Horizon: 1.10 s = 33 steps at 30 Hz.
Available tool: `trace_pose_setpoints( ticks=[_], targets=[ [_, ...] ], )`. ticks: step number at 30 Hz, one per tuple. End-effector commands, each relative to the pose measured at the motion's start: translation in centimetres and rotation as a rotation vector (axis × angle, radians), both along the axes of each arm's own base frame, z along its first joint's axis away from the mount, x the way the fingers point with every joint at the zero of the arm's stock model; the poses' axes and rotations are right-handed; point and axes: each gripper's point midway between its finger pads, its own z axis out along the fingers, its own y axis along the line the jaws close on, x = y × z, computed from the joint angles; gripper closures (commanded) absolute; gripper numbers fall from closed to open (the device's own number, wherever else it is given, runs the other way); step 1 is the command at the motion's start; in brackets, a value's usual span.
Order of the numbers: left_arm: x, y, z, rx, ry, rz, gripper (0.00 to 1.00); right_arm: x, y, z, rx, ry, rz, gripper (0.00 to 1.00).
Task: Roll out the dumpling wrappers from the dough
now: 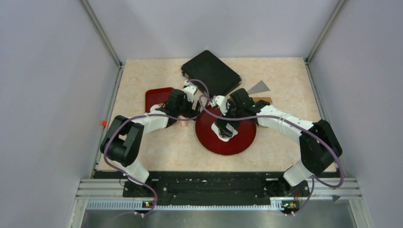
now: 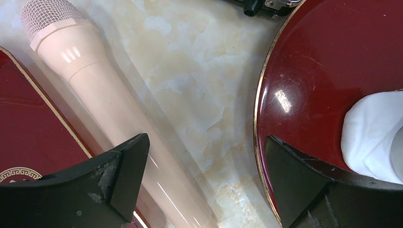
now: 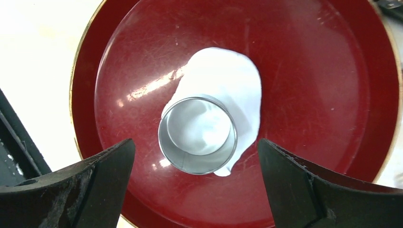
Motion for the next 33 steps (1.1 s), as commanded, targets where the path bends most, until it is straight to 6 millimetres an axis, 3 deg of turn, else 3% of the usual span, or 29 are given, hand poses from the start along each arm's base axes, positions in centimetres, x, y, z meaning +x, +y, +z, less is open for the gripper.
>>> trace_pose_setpoints(
  ticks=[1, 21, 33],
  targets=[
    [0.6, -0.4, 1.5, -0.031, -0.054, 0.007, 0.04, 0.3, 1.1, 0.1, 0.029, 0.052, 0.005, 0.01],
    [0.5, -0.3, 1.6, -0.032, -0.059, 0.008, 0.04, 0.6, 0.4, -2.4, -0.035, 0.093, -0.006, 0.02],
    [0.5, -0.3, 1.6, -0.035, -0.060, 0.007, 0.04, 0.8, 0.6, -2.7, -0.036, 0.103, -0.009, 0.05]
  ],
)
